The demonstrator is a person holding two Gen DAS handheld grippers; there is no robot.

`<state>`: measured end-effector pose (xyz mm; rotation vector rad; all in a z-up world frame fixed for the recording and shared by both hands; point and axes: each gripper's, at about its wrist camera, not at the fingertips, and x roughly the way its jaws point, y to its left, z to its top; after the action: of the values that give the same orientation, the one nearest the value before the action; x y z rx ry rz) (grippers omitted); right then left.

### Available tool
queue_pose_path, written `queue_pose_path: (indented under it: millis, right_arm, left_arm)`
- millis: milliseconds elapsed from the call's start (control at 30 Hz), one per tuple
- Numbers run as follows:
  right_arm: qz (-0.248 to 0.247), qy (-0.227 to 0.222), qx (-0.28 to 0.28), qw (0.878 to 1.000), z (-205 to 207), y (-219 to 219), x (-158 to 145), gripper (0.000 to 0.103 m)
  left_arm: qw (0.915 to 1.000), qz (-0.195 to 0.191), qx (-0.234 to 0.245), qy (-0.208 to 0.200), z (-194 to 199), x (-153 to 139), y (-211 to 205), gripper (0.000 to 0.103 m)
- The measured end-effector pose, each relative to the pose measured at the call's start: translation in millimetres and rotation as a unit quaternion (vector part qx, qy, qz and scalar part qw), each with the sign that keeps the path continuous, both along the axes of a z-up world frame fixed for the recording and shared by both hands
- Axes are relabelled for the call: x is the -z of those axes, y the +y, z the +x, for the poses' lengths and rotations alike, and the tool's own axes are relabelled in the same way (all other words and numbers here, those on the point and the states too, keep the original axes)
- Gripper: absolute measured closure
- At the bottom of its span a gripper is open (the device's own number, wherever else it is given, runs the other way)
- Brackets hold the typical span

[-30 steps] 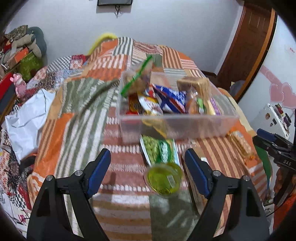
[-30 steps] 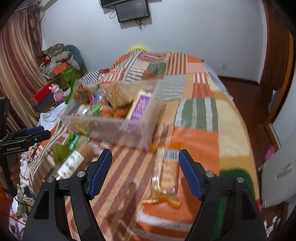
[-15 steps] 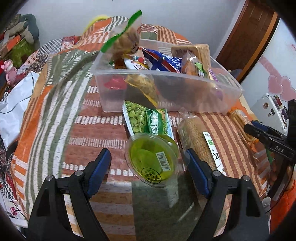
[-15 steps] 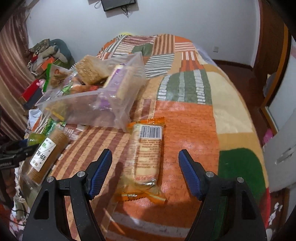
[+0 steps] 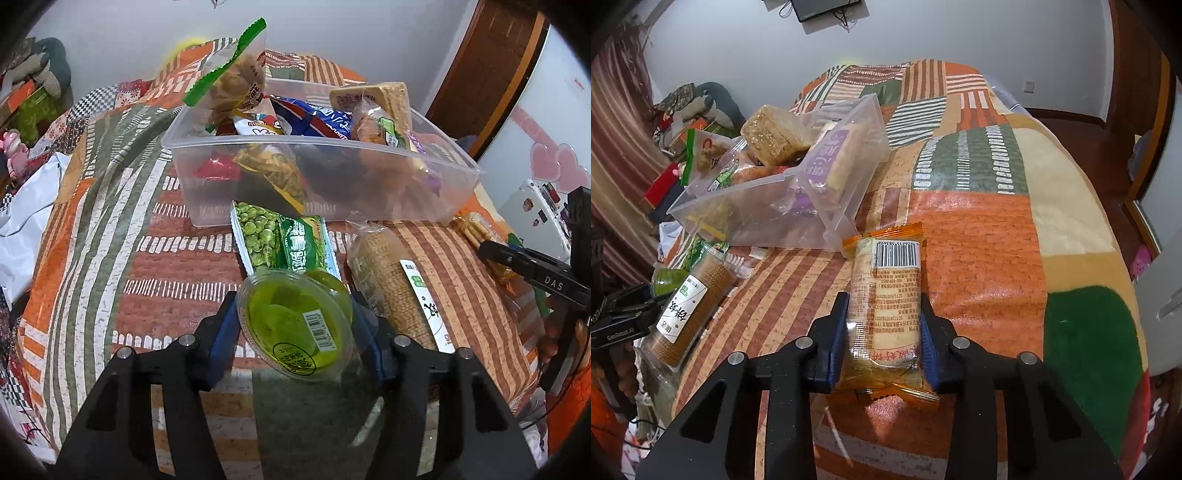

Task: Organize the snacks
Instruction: 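Place jelly cup in box while right gripper drops biscuit pack in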

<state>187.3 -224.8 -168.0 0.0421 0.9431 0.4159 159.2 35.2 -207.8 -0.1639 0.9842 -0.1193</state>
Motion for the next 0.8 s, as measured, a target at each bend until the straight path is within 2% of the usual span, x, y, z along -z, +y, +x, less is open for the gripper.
queue_pose_path:
  millis: [200,433,800]
  right_arm:
    - [0.015,-0.015,0.000,1.000,-5.3,-1.3,-11.9,0.072]
    - [0.026,-0.047,0.000,0.999,-9.5,0.3,-34.5,0.072]
    - [0.043,-0.094,-0.008,0.995,-4.4,11.3,-65.1,0.072]
  left_arm:
    - [0.9999,-0.006,-0.009,-0.008,-7.1,-8.1,5.9,0.045]
    - [0.9988,-0.001,-0.018,-0.046,-15.0,-36.1,11.7,0.045]
    - [0.9946,0.010,-0.017,-0.102,9.5,-79.8,12.4,0.045]
